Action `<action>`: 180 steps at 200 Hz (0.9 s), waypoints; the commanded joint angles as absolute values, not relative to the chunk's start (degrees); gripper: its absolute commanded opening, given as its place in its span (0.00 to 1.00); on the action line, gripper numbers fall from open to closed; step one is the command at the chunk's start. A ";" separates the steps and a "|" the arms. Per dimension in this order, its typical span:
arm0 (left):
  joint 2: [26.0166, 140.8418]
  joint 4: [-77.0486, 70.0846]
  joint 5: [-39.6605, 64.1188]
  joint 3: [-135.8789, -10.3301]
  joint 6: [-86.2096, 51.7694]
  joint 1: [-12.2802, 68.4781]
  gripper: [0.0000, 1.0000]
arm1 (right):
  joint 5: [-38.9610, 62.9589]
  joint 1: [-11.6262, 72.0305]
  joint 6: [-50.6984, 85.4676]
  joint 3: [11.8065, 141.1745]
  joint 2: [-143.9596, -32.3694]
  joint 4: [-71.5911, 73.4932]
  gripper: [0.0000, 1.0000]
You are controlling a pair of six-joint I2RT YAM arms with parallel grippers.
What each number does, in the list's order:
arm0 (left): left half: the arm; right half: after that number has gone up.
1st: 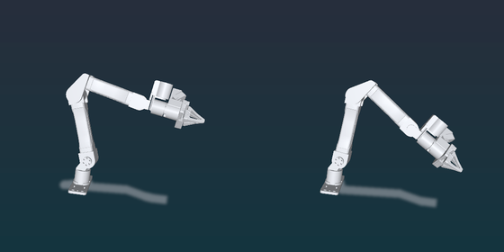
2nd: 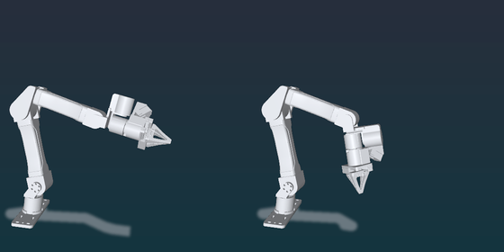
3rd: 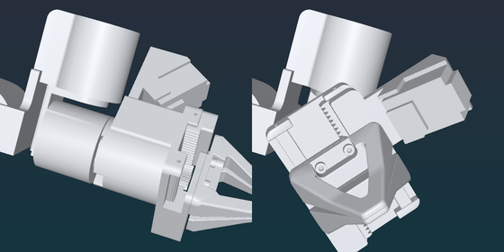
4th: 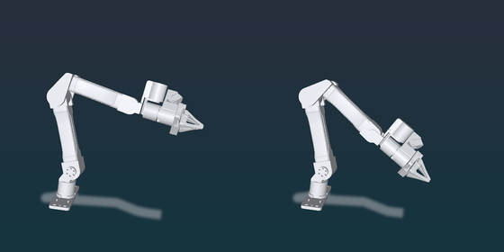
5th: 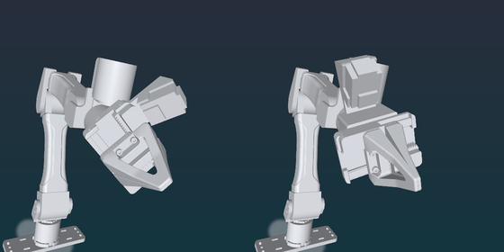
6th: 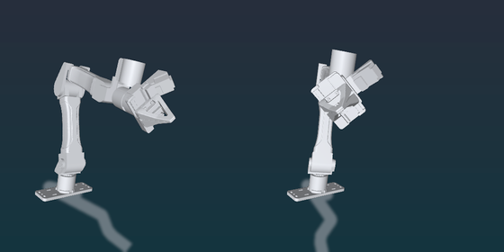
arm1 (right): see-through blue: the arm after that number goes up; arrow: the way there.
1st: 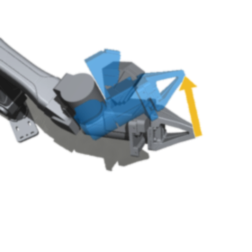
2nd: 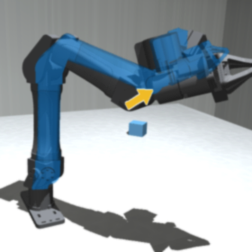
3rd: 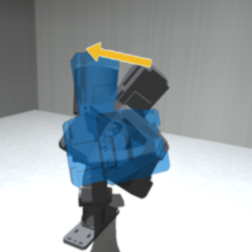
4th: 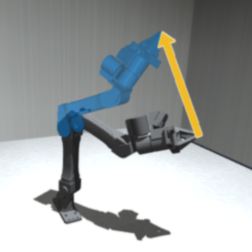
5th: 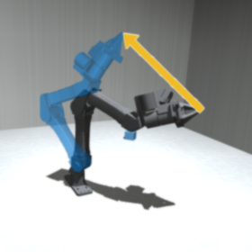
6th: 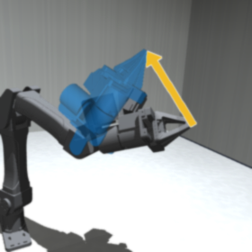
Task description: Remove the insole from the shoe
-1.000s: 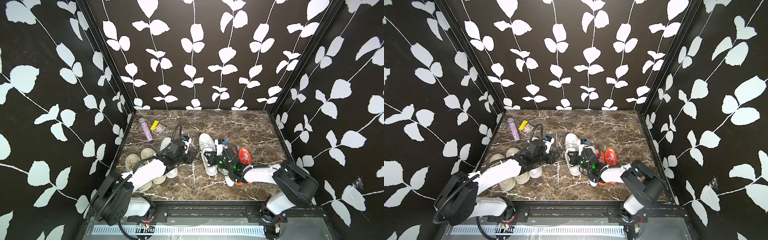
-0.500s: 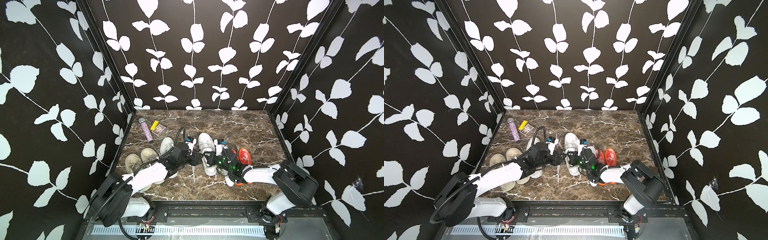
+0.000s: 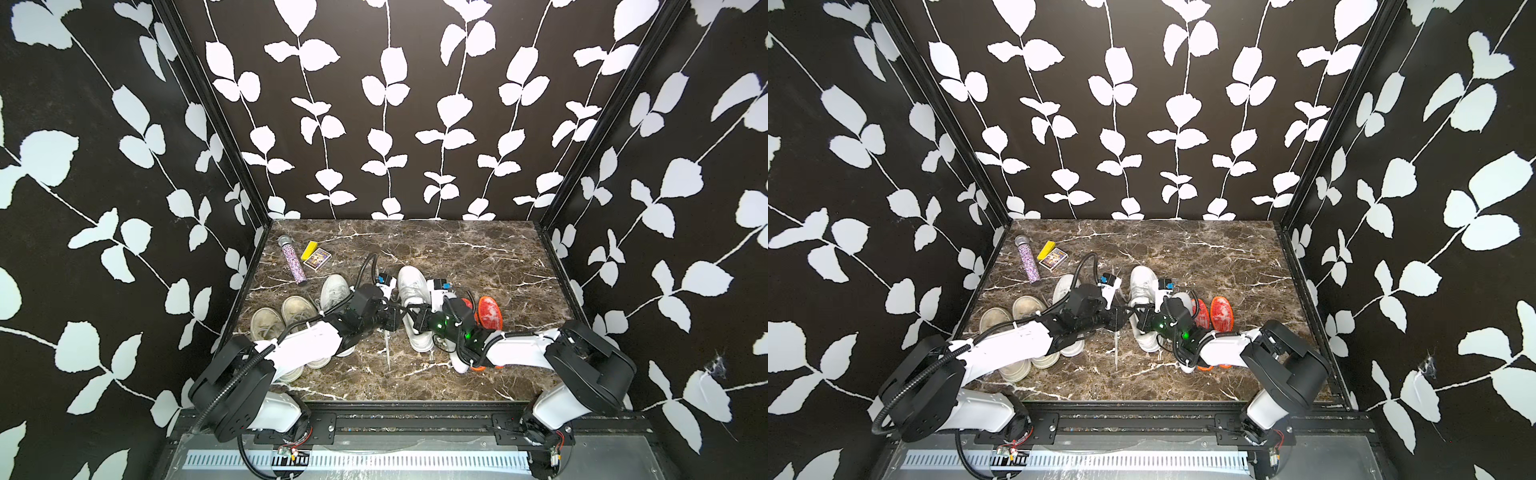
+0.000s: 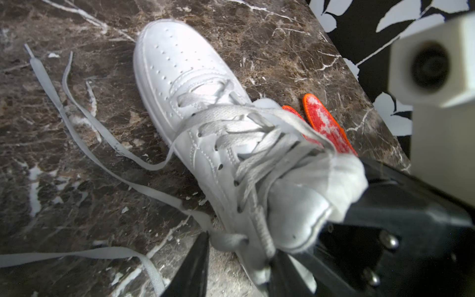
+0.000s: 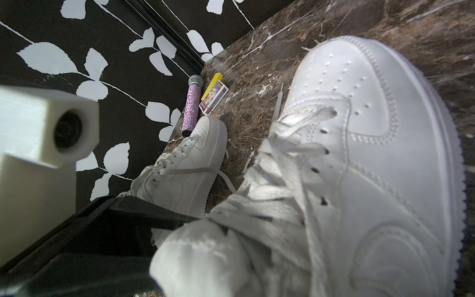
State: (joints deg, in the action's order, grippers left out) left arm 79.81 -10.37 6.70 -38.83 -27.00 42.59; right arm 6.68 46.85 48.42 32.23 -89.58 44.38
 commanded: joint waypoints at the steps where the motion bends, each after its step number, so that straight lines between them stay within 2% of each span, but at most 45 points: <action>1: 82.67 -6.01 -0.85 -39.73 -26.59 41.57 0.27 | 11.84 47.71 48.74 34.90 -88.42 59.53 0.00; 26: 83.60 -5.13 -3.00 -39.90 -26.97 41.18 0.00 | 12.28 47.72 49.85 34.68 -88.19 61.49 0.00; 59: 83.90 -0.23 -9.27 -40.12 -28.32 40.52 0.00 | 12.95 47.68 49.57 35.06 -85.75 60.53 0.00; 89: 83.82 0.06 -8.67 -38.17 -30.65 34.36 0.00 | 14.75 47.72 50.08 35.71 -84.31 60.83 0.00; 139: 84.21 5.88 -14.07 -40.85 -28.95 34.01 0.00 | 17.22 47.72 52.86 36.86 -83.35 63.65 0.00; 180: 83.01 12.39 -25.66 -42.69 -28.39 33.94 0.00 | 16.88 47.76 54.61 37.80 -80.97 61.42 0.00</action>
